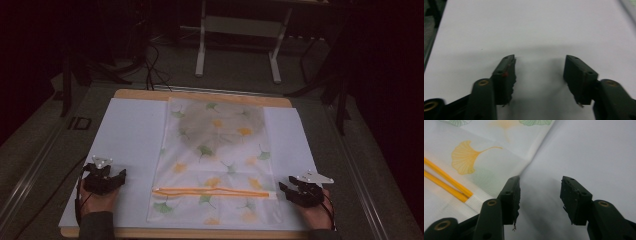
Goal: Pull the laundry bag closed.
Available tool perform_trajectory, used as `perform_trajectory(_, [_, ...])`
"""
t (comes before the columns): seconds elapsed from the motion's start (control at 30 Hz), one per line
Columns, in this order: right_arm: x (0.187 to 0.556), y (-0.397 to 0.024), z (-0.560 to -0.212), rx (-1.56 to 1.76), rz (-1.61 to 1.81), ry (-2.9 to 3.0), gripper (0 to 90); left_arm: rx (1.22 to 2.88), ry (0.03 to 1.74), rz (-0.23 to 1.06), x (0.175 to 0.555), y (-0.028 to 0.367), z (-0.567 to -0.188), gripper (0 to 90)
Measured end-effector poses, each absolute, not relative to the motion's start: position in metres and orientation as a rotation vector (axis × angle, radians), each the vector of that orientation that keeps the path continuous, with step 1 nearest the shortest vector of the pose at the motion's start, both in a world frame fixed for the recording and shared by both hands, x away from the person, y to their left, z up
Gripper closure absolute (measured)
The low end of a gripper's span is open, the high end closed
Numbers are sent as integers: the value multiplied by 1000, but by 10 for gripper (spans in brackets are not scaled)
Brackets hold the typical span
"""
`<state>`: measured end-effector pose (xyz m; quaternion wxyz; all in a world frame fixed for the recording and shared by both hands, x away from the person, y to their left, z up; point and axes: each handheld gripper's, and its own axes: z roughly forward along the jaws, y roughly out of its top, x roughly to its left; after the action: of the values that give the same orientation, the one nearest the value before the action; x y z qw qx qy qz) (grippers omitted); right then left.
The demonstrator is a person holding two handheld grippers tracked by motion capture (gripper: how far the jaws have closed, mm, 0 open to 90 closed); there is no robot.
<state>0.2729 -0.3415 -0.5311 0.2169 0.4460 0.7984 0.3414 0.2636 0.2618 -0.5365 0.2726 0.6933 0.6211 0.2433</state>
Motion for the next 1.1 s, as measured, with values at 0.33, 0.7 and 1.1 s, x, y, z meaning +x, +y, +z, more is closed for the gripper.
perform_trajectory(0.33, [272, -334, -527, 1193, 936, 2258, 512, 1894, 1562, 581, 258, 266, -531, 530])
perform_trajectory(0.7, [270, -326, -520, 1126, 978, 2349, 536, 1956, 1407, 524, 247, 258, -524, 573])
perform_trajectory(1.1, [275, -289, -517, 985, 1012, 2473, 541, 1996, 1367, 506, 237, 257, -526, 561])
